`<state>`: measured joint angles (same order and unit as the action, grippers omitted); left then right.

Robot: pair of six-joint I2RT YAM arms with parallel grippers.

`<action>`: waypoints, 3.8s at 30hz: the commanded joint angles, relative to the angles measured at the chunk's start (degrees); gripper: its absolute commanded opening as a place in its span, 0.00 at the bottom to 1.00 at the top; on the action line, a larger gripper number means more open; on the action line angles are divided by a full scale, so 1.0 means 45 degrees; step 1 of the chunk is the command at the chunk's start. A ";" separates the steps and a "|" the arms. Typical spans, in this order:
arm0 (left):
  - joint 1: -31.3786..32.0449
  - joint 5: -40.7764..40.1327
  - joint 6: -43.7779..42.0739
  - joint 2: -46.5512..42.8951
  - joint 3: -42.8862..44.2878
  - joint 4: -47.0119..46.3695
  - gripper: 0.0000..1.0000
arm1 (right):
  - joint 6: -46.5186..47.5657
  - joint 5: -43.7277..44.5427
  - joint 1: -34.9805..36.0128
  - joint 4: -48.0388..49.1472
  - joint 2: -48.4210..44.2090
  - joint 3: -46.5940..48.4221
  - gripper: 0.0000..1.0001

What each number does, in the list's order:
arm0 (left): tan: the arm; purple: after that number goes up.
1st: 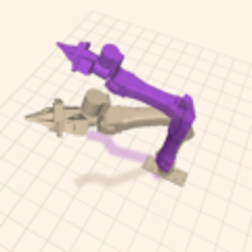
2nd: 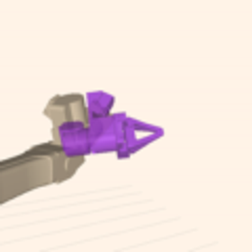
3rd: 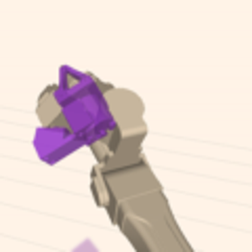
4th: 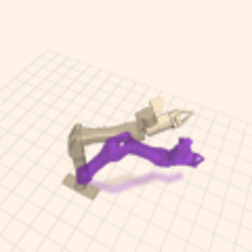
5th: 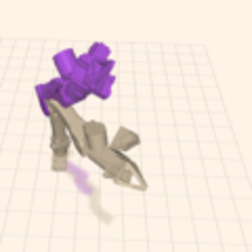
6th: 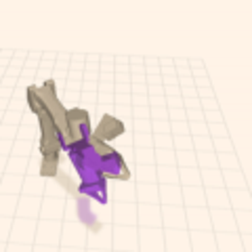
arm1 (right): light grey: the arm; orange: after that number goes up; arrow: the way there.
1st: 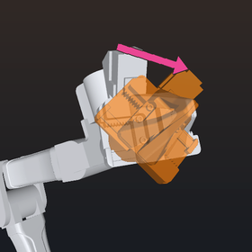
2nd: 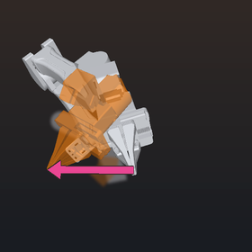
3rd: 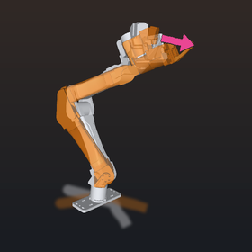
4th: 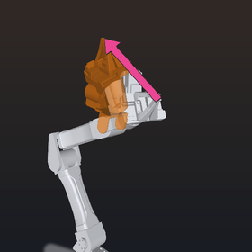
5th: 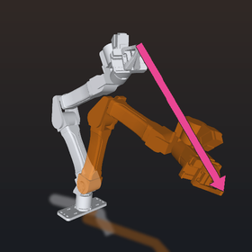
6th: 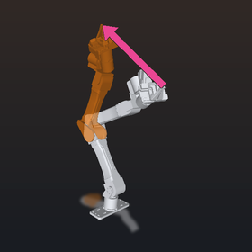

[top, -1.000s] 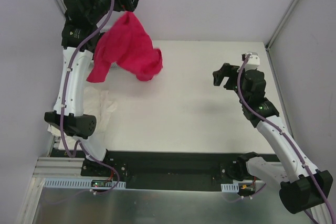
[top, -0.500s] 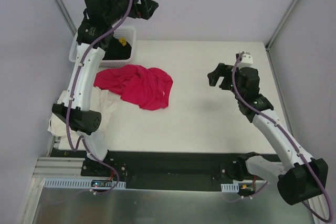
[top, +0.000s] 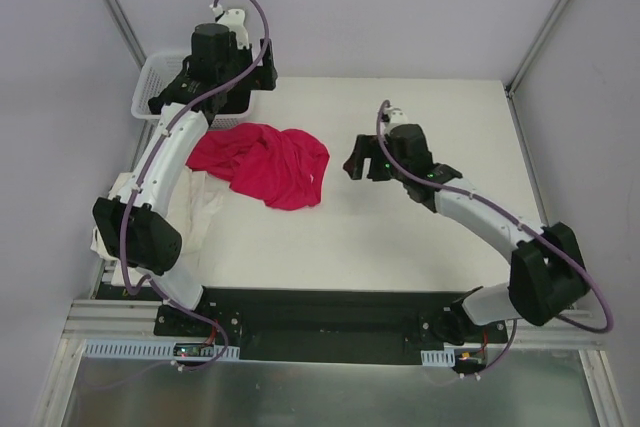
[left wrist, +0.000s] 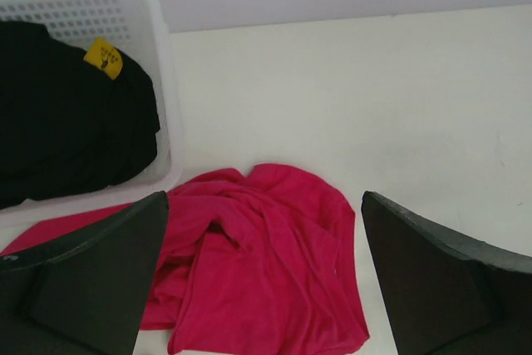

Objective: Fold and stack the t-shirts
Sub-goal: Move the tshirt to the center of the board, then flatten out the tshirt

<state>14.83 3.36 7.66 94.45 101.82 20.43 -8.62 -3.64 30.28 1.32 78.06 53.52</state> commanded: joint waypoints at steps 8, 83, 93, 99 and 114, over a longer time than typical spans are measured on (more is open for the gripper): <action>0.0064 -0.1935 -0.0198 -0.2258 -0.0986 -0.0457 0.99 | -0.1090 -0.0012 0.2526 0.0038 0.3159 0.1994 0.84; 0.0394 0.0815 0.0172 -0.1384 -0.3174 -0.1844 0.99 | -0.1424 0.6864 -0.4661 -0.1602 -0.1743 -0.0116 0.01; 0.2483 0.0837 -0.0218 0.0707 -0.3233 -0.1843 0.99 | -0.0741 0.6143 -0.0912 -0.1582 0.1730 0.2693 0.01; 0.3071 0.0603 0.0074 0.1958 -0.3231 -0.1824 0.98 | -0.0564 0.4133 0.0223 -0.1974 0.4387 0.5683 0.01; 0.3150 -0.0335 0.0192 0.2272 -0.3778 -0.1999 0.97 | 0.1369 0.4051 0.0400 -0.3574 0.7302 1.1991 0.01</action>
<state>28.84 3.97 8.01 104.99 85.93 12.99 -4.73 14.28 32.53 -13.02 111.68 101.38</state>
